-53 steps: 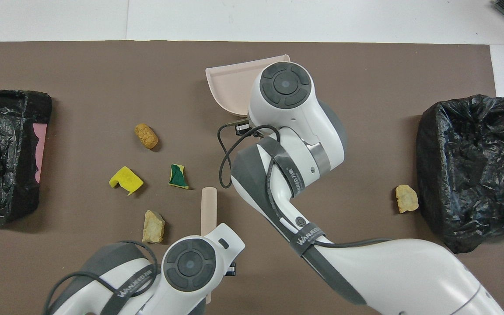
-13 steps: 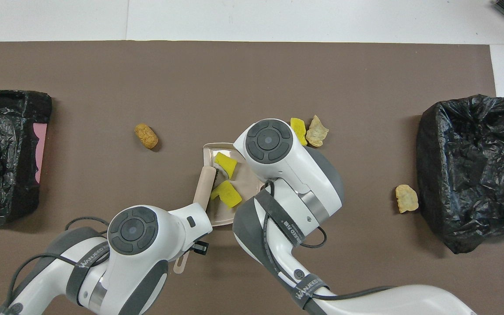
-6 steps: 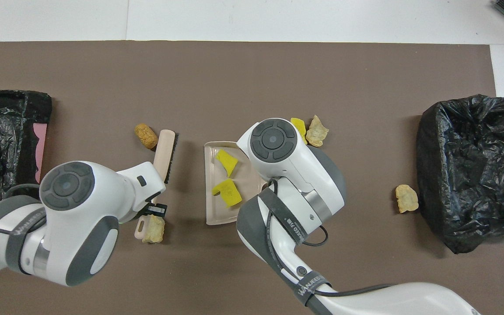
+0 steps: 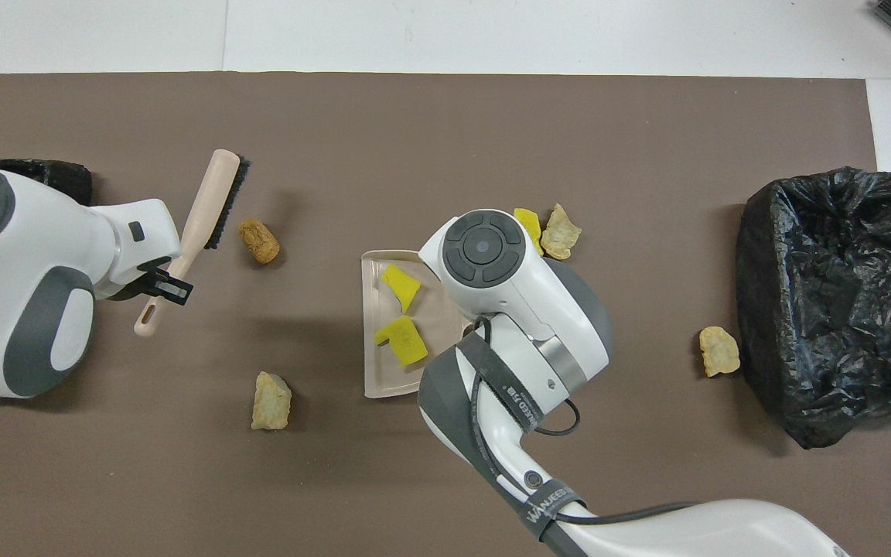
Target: Sweep and dump trash in bin
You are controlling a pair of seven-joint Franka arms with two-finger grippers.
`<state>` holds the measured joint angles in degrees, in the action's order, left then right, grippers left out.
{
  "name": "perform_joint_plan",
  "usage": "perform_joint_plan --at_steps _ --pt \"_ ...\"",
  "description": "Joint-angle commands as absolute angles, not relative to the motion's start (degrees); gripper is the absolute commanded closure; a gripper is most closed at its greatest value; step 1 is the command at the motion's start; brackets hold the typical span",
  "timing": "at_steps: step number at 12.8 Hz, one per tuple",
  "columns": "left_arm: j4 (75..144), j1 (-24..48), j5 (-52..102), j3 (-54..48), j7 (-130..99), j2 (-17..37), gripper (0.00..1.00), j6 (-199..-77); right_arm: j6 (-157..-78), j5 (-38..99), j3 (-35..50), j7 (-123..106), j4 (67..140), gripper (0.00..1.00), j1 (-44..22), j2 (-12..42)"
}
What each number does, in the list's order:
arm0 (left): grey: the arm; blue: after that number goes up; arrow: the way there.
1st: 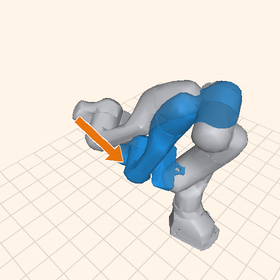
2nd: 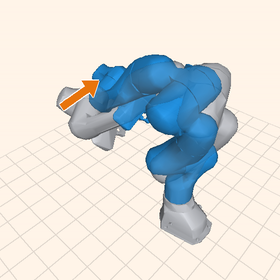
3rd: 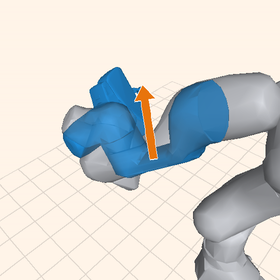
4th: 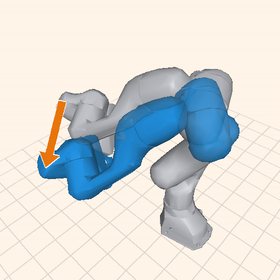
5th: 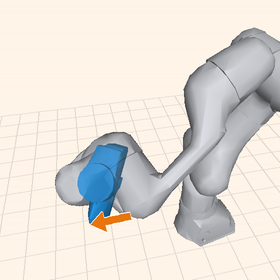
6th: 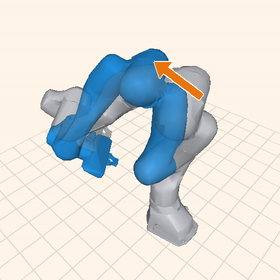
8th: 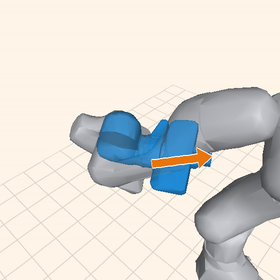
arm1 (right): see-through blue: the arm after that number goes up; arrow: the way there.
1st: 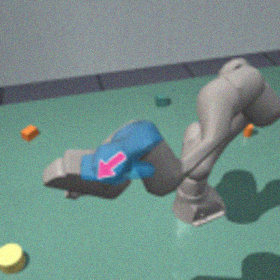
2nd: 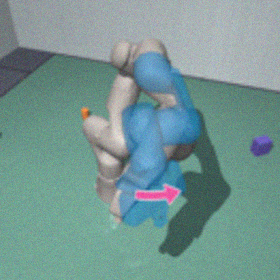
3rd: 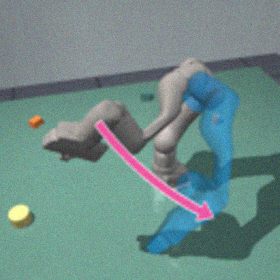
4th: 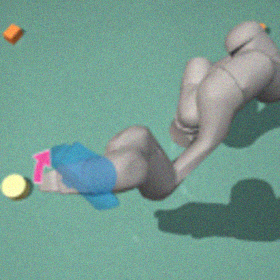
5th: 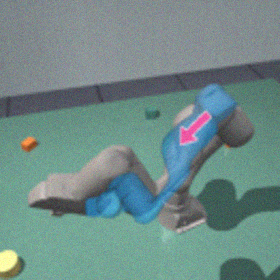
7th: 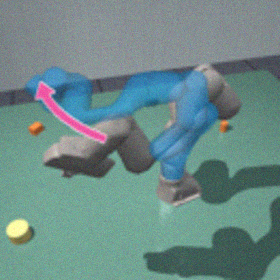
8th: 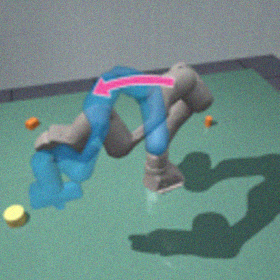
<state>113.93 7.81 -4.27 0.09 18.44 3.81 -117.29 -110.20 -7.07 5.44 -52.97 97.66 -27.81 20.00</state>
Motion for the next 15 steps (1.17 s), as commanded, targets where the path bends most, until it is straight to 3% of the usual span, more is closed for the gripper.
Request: perform_joint_plan --at_steps 1,5,9,15 --pt "107.24 5.46 -10.17 -0.53 22.67 10.18 1.0 -118.02 -111.62 -7.91 5.71 -53.97 98.96 1.0 -27.07 19.34" --pt "108.27 3.69 -11.95 -0.53 29.69 12.3 1.0 -119.27 -111.62 -8.09 5.71 -53.7 98.96 1.0 -27.07 19.42" --pt "115.2 3.69 -10.9 -1.23 30.5 9.15 1.0 -118.65 -111.71 -8.17 5.71 -53.61 99.4 1.0 -27.07 19.51" --pt "124.01 14.31 -7.75 -1.23 26.74 2.82 1.0 -115.42 -114.25 -8.17 5.71 -53.61 100.81 1.0 -27.07 19.42"
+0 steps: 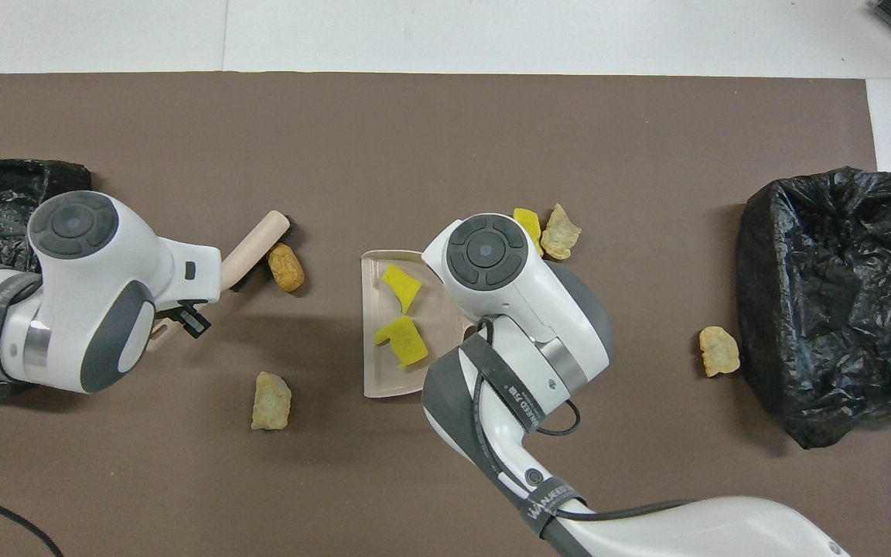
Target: Sweep and dump trash in bin
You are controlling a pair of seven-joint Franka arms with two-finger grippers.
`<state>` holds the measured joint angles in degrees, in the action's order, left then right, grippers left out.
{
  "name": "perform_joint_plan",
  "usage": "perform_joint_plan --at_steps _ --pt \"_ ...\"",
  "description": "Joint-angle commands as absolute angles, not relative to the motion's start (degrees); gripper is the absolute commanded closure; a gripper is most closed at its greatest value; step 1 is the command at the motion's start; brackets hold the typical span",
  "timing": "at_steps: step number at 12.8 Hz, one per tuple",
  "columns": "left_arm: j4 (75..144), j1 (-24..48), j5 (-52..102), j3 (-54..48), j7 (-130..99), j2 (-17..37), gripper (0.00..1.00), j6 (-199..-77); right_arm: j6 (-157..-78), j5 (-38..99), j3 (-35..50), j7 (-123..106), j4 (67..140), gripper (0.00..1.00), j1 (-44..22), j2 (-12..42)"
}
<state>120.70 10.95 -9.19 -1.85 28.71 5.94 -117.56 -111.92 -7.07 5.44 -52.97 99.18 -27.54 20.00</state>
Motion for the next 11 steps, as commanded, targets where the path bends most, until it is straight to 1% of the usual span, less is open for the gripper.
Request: perform_joint_plan --at_steps 1,5,8,10,11 --pt "124.27 16.24 -4.86 -1.23 22.8 2.12 1.0 -114.44 -114.43 -8.17 5.71 -53.61 101.07 1.0 -26.98 19.42" --pt "127.17 23.98 0.52 -1.23 8.04 0.09 1.0 -115.22 -115.14 -8.26 5.71 -54.49 101.6 1.0 -26.37 19.42" --pt "127.18 29.16 1.76 -1.23 -2.52 -0.52 1.0 -115.31 -114.87 -8.26 5.71 -57.3 101.69 1.0 -26.28 19.34" --pt "127.0 34.17 1.76 -1.14 -7.88 -1.14 1.0 -115.66 -114.61 -8.44 5.71 -58.35 101.95 1.0 -26.19 19.25" --pt "126.57 34.71 1.76 -1.14 -10.87 -1.06 1.0 -115.32 -114.52 -8.61 5.63 -59.4 101.95 1.0 -25.93 19.25"
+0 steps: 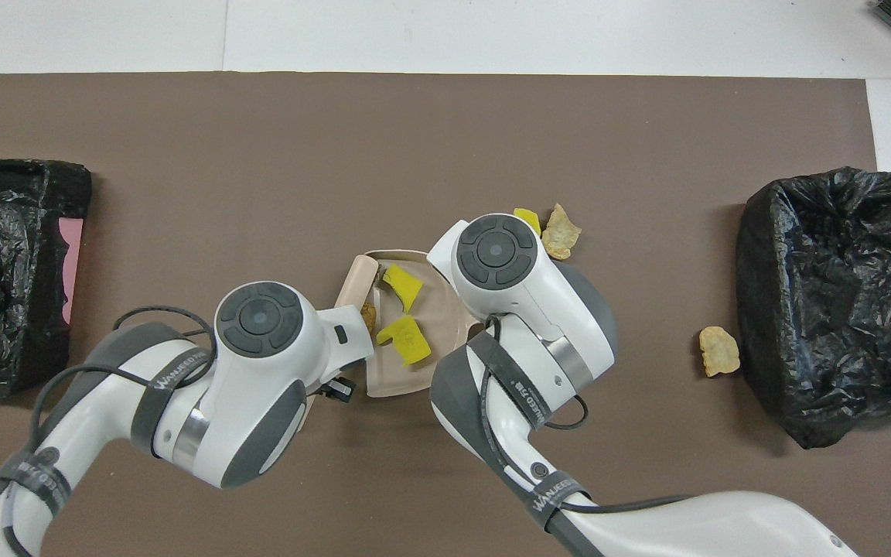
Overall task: Sweep and dump trash in bin
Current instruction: 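Sweep the nugget into the dustpan with the left gripper's brush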
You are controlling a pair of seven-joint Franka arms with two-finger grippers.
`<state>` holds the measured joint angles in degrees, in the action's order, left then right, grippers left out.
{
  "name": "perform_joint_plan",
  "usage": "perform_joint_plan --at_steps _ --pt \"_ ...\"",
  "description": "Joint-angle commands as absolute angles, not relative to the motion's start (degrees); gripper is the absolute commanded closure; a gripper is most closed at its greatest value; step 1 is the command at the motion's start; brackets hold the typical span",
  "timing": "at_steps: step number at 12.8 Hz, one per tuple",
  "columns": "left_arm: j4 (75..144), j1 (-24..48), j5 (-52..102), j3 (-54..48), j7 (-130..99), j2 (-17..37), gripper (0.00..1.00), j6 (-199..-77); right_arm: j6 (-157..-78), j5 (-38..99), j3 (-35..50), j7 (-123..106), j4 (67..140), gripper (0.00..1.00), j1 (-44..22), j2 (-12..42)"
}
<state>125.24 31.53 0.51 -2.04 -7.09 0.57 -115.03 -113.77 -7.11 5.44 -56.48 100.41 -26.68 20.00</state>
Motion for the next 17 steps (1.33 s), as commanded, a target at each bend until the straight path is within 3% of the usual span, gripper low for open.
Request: perform_joint_plan --at_steps 1,6,10,17 --pt "126.04 34.63 1.76 -1.14 -11.51 -0.97 1.0 -114.7 -114.52 -8.79 5.71 -59.67 102.21 1.0 -25.49 19.16" --pt "119.72 33.84 10.7 -0.79 -19.83 -1.23 1.0 -106.09 -115.14 -8.53 5.71 -59.5 102.66 1.0 -25.58 18.98" --pt "120.67 33.84 11.16 -0.79 -38.01 -4.56 1.0 -100.03 -115.75 -8.53 5.71 -59.68 102.74 1.0 -25.58 18.98" --pt "136.13 33.75 10.46 -0.62 -52.89 -15.29 1.0 -97.56 -121.1 -8.17 5.71 -59.5 105.64 1.0 -26.71 18.9"
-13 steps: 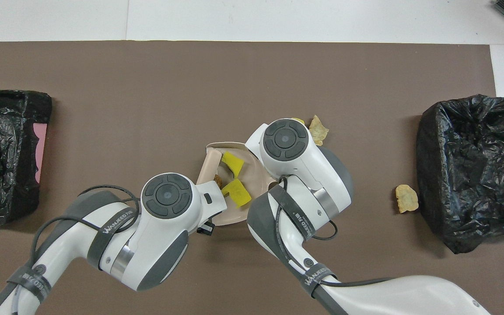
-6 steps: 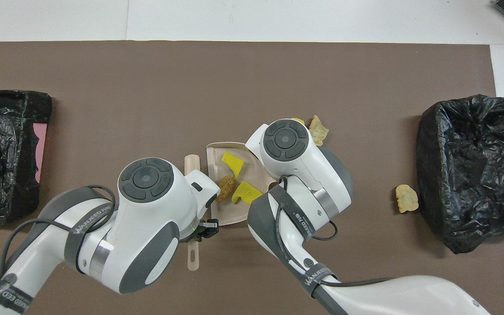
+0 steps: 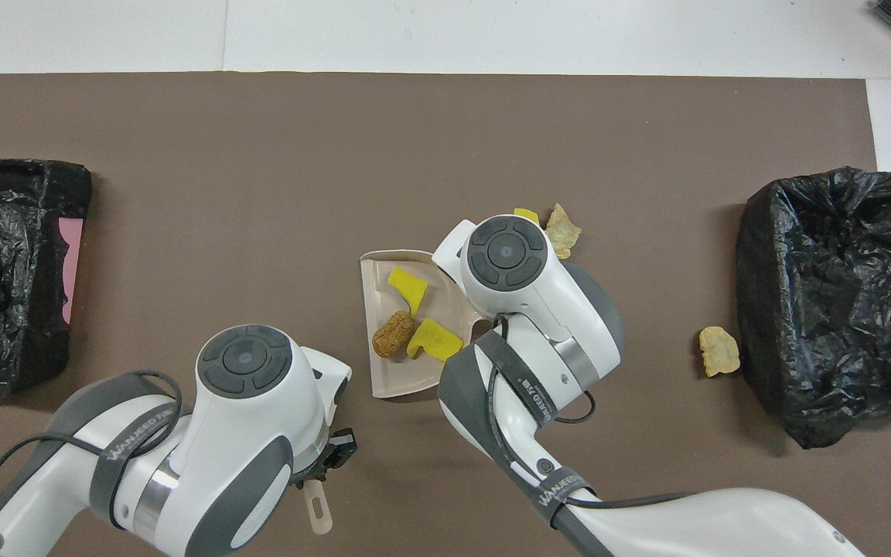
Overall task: Sweep and dump trash in bin
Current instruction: 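Sweep the nugget into the dustpan with the left gripper's brush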
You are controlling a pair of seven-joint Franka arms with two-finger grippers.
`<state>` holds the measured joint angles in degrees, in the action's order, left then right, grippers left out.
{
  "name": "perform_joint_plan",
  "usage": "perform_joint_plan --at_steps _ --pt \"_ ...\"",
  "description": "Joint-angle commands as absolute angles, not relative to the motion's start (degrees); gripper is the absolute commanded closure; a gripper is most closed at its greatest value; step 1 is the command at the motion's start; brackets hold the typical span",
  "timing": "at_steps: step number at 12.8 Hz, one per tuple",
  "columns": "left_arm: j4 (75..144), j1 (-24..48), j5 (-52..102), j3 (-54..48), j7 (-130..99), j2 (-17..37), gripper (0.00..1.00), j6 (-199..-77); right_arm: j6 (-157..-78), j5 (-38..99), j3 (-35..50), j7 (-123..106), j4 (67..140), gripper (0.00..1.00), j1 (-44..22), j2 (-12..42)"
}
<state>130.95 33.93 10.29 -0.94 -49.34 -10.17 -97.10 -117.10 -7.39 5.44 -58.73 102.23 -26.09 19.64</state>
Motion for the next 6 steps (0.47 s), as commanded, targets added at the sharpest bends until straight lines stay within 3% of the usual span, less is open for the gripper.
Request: perform_joint_plan --at_steps 1,3,6 --pt "136.32 32.79 9.41 -0.62 -53.43 -15.38 1.0 -97.38 -121.29 -8.17 5.71 -59.59 105.82 1.0 -26.72 18.81" --pt "136.41 31.65 6.78 -0.62 -55.01 -15.38 1.0 -97.21 -121.38 -8.17 5.8 -59.5 105.82 1.0 -26.81 18.81" --pt "142.62 30.24 5.2 -0.62 -54.85 -19.84 1.0 -97.82 -121.38 -8.17 5.71 -59.5 105.82 1.0 -26.81 18.81"
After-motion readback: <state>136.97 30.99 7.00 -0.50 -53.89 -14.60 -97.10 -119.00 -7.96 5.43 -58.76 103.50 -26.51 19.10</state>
